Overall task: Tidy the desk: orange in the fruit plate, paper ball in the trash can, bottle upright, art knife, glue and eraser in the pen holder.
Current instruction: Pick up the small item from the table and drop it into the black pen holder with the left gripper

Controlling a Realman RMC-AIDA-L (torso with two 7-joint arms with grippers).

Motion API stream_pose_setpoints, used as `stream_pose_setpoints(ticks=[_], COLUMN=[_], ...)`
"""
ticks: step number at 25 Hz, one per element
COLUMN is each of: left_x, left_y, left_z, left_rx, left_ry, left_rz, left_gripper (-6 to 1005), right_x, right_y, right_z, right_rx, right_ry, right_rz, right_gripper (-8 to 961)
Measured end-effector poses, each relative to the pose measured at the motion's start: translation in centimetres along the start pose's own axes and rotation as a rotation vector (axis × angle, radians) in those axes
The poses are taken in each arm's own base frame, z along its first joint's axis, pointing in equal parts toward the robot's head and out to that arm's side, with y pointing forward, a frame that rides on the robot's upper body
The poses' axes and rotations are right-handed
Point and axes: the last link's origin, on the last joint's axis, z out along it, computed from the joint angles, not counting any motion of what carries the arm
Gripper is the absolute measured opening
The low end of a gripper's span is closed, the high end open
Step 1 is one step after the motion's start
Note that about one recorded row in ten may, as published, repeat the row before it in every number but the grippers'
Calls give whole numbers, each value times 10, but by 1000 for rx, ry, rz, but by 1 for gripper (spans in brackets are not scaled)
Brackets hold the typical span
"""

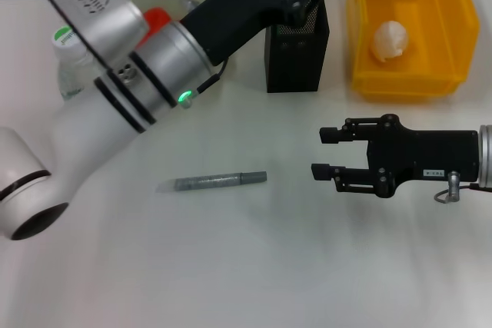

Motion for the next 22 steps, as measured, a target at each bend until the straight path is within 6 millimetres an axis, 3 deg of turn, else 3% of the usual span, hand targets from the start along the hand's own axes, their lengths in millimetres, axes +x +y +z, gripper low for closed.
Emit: stream_pose_setpoints(ticks=[11, 22], left_x=[-18, -37], left_y=[-5, -12], left_z=[28, 32], left_rx=[86, 152], left_ry=[-164, -321], left_rz=[-2, -19], left_gripper=[450, 465], right_x=[1, 2], right_y=[0, -1], right_z=[1, 2], right_rx=[4, 10], right_ry=[5, 11], right_rz=[7, 10], right_gripper=[570, 567])
